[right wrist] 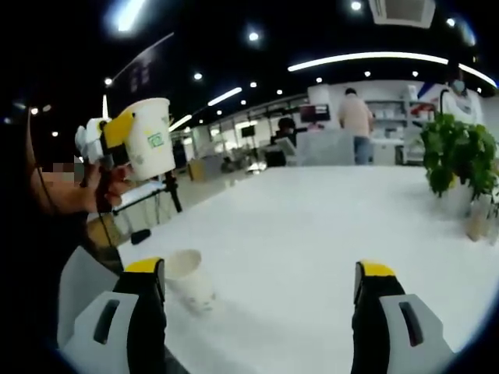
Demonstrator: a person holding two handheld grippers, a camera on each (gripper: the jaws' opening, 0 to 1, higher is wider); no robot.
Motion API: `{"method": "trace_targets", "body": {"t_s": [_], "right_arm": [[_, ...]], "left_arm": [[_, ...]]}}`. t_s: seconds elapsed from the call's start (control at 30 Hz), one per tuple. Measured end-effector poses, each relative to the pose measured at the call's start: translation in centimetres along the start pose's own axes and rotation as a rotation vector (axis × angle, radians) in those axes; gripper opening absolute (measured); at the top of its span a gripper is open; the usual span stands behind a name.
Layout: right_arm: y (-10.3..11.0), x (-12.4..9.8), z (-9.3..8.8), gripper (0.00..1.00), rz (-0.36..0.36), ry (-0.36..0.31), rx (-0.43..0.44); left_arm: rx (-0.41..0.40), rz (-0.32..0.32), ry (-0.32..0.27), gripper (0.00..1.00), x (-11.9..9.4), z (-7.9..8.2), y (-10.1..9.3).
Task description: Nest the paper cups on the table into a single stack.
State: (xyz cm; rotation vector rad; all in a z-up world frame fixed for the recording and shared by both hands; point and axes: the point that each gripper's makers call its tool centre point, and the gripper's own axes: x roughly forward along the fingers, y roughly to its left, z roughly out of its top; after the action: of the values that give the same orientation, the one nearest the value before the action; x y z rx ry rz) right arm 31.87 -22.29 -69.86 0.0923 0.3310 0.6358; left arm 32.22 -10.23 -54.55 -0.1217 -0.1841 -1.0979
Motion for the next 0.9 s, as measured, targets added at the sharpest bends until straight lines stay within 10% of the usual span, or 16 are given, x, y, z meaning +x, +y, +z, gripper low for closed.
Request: {"method": "trace_targets", "body": {"t_s": [0.9], "right_arm": [[0.2,-0.7,-0.6,1.00,0.003,0.018,0.001]], "left_arm": [[-0.001,0.041,0.047,0.41,-1.5,-6.3,0.2]]}}
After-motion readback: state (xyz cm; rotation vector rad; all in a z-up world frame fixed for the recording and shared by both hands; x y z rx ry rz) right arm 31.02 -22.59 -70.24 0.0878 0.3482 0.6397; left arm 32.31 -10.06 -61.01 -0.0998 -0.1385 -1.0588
